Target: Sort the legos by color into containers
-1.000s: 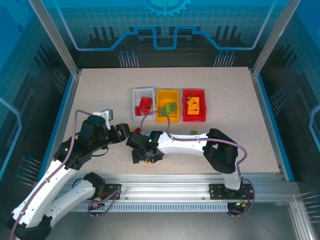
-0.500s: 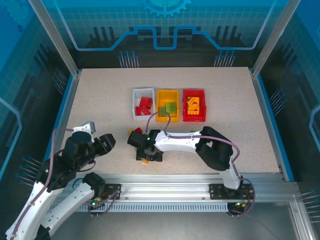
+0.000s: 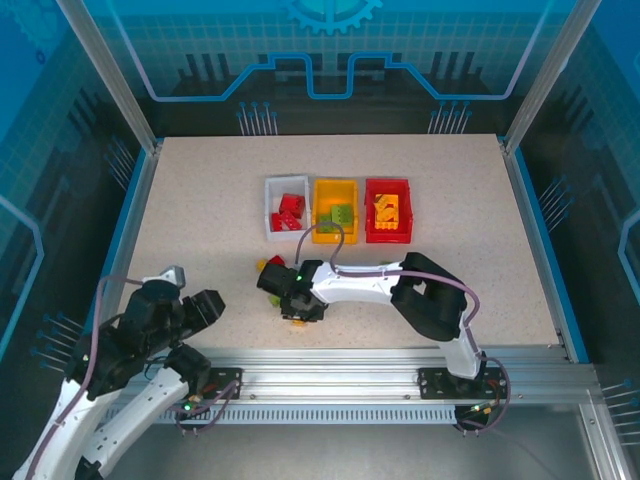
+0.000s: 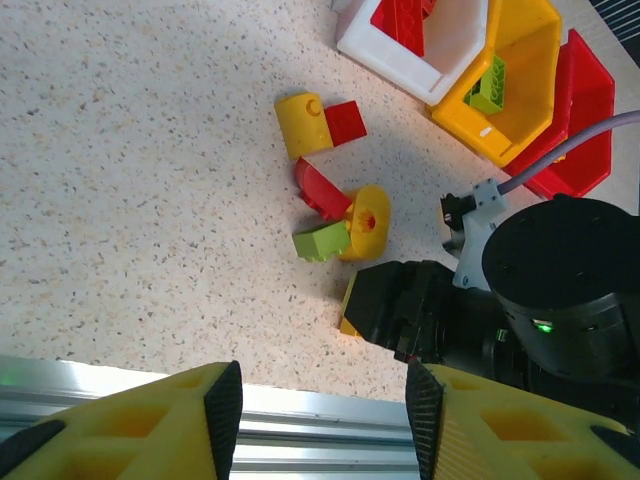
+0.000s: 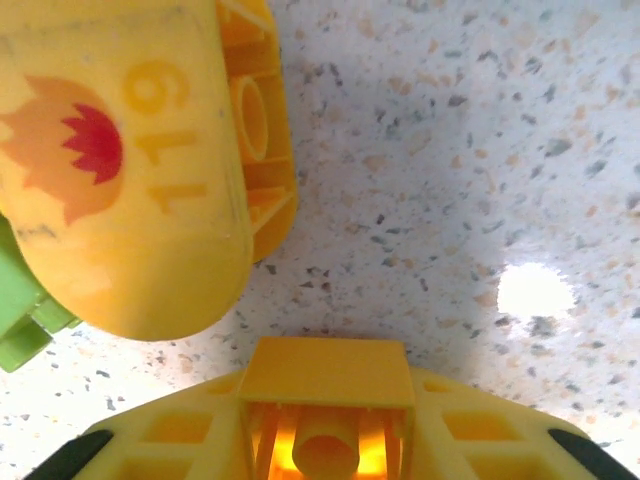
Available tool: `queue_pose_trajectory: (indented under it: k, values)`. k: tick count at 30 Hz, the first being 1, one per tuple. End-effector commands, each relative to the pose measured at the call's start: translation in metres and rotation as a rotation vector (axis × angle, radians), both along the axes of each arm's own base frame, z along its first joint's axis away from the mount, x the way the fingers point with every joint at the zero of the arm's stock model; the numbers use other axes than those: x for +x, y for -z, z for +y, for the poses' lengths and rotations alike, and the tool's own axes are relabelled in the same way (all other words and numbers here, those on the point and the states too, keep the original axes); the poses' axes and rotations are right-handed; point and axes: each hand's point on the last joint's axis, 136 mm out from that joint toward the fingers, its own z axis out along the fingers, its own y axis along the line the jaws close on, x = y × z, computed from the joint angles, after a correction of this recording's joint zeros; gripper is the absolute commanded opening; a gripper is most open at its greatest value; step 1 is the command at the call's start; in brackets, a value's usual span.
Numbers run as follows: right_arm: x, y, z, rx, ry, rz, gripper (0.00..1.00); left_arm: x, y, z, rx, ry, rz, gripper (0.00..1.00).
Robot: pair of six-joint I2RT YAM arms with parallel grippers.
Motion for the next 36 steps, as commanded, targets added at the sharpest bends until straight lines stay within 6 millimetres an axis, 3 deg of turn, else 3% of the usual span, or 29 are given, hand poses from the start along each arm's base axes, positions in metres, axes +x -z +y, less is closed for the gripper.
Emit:
queue_pose_trajectory:
  k: [1,3,6,9,11,15,19,23,26,30,36]
  values:
    - [0.008,-0.014,-0.028,-0.054,0.011,-0.063,0.31,0.007,0.002,-0.016,-0.036,0.049,0.020,0.51]
    - [0.012,-0.034,-0.045,-0.071,0.007,-0.125,0.30,0.014,-0.004,-0.029,-0.069,0.086,0.000,0.51]
    - [0.024,-0.069,-0.088,-0.102,0.029,-0.235,0.29,0.031,-0.015,-0.057,-0.151,0.165,-0.027,0.51]
    - [0.046,-0.091,-0.134,-0.113,0.027,-0.287,0.28,0.050,-0.025,-0.084,-0.220,0.228,-0.048,0.50]
    - [0.071,-0.106,-0.166,-0.136,0.024,-0.320,0.29,0.064,-0.032,-0.104,-0.214,0.269,-0.069,0.50]
    - [0.127,-0.130,-0.210,-0.179,0.018,-0.357,0.29,0.089,-0.039,-0.146,-0.153,0.350,-0.108,0.51]
    - [0.187,-0.138,-0.247,-0.234,0.067,-0.359,0.29,0.112,-0.046,-0.190,-0.122,0.410,-0.162,0.51]
    - [0.236,-0.132,-0.266,-0.288,0.091,-0.332,0.30,0.129,-0.045,-0.222,-0.092,0.438,-0.186,0.51]
    - [0.262,-0.115,-0.272,-0.306,0.104,-0.283,0.31,0.137,-0.042,-0.242,-0.080,0.462,-0.192,0.51]
    - [0.283,-0.100,-0.272,-0.317,0.101,-0.252,0.34,0.142,-0.034,-0.257,-0.057,0.481,-0.185,0.51]
    - [0.296,-0.100,-0.268,-0.309,0.085,-0.253,0.52,0.145,-0.020,-0.268,-0.032,0.502,-0.160,0.51]
